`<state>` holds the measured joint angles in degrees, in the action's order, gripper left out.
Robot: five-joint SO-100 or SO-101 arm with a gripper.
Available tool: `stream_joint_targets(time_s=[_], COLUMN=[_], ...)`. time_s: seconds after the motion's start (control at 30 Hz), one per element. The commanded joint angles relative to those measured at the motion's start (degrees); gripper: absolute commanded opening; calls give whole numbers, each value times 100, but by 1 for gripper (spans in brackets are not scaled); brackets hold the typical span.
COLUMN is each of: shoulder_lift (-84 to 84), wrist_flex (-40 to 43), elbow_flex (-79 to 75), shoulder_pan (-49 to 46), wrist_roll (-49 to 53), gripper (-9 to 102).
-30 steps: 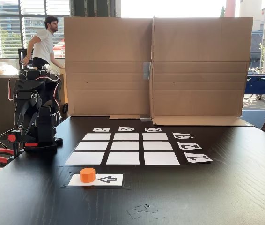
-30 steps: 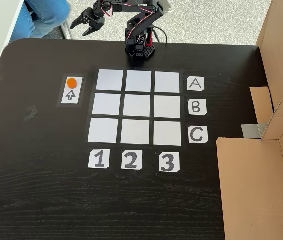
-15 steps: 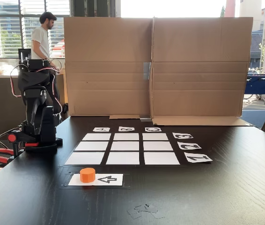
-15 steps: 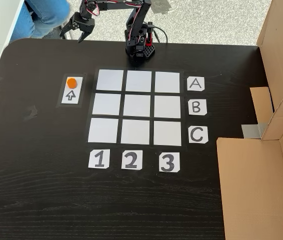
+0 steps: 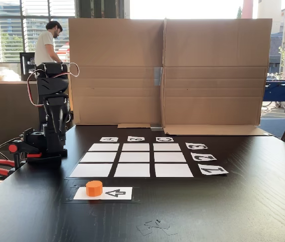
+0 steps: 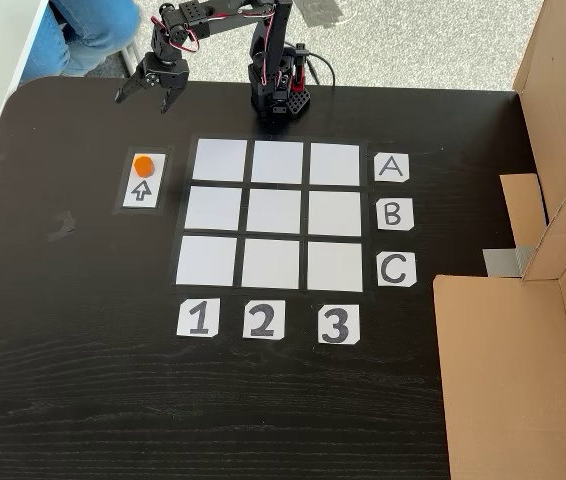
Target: Pick up the round, orange token and place it in the grid on square A3.
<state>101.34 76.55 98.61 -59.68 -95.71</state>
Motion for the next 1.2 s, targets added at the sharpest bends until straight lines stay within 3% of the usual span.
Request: stream_joint_targets(time_s=[0.0, 1.17], shoulder_lift=[-158, -2470], wrist_flex=[26, 44], elbow_flex=[-237, -1415], shoulder_pan=[149, 809], wrist_roll=[-35, 879], gripper=[44, 49])
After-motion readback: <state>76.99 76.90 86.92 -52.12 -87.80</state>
